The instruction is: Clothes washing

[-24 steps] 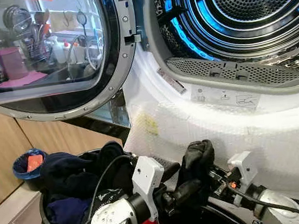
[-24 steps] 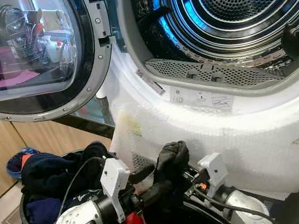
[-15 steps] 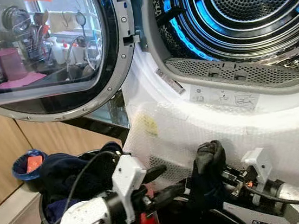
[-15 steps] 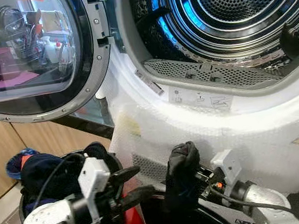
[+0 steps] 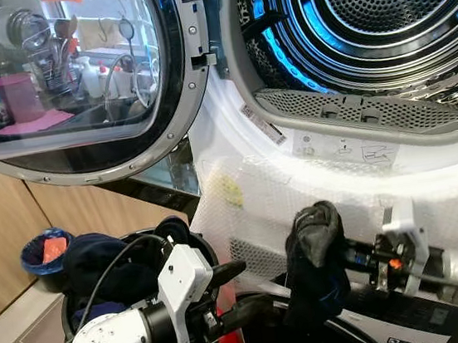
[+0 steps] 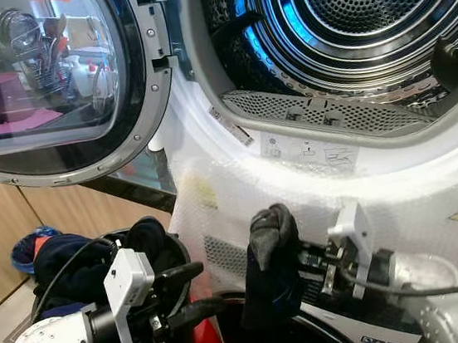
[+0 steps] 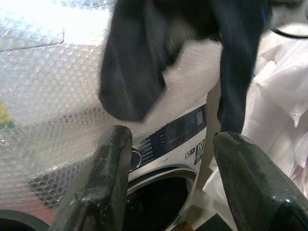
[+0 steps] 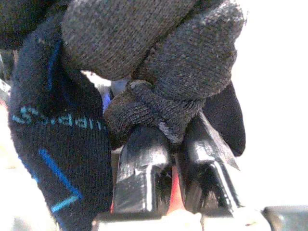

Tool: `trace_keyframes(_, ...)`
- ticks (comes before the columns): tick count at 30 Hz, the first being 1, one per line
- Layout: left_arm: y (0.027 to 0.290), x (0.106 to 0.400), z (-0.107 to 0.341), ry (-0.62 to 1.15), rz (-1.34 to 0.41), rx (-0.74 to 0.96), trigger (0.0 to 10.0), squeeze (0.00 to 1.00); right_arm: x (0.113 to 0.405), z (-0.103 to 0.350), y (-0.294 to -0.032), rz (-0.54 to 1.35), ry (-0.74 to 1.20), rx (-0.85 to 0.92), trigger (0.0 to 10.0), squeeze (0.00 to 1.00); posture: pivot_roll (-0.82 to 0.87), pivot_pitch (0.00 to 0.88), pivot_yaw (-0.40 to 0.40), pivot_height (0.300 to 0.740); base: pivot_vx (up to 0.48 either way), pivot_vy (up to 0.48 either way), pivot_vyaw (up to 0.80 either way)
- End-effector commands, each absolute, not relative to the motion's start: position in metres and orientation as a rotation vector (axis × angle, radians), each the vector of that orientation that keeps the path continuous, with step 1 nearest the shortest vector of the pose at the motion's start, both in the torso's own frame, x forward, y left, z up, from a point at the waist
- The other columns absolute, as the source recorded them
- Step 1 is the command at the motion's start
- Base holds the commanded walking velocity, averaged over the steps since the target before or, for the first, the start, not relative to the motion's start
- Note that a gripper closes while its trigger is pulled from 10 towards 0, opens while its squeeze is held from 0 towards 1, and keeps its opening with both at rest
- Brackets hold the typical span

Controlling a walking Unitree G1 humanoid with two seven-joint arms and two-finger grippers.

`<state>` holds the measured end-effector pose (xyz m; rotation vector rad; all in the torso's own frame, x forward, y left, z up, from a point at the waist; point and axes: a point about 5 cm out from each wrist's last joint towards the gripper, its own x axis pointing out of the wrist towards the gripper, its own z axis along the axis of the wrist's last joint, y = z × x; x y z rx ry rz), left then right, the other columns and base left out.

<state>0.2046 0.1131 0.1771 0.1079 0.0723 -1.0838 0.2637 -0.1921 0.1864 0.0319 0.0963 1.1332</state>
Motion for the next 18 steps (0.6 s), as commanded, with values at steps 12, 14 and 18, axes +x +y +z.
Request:
trace_keyframes(12, 0.111, 0.192, 0.194, 0.025, -1.043, 0.13, 10.0, 0.0, 0.306, 0.28, -0.154, 1.138, -0.121, 0.144, 10.0, 0.0, 0.12, 0.0, -0.108, 0.74, 0.0, 0.0, 0.0)
trace_keyframes(14, 0.11, 0.19, 0.197, 0.017, -1.027, 0.115, 10.0, 0.0, 0.326, 0.293, -0.149, 1.039, -0.094, 0.151, 10.0, 0.0, 0.13, 0.0, -0.116, 0.74, 0.0, 0.0, 0.0)
trace_keyframes(18, 0.109, 0.184, 0.2, 0.015, -1.009, 0.093, 10.0, 0.0, 0.35, 0.312, -0.144, 0.95, -0.075, 0.135, 10.0, 0.0, 0.14, 0.0, -0.132, 0.74, 0.0, 0.0, 0.0)
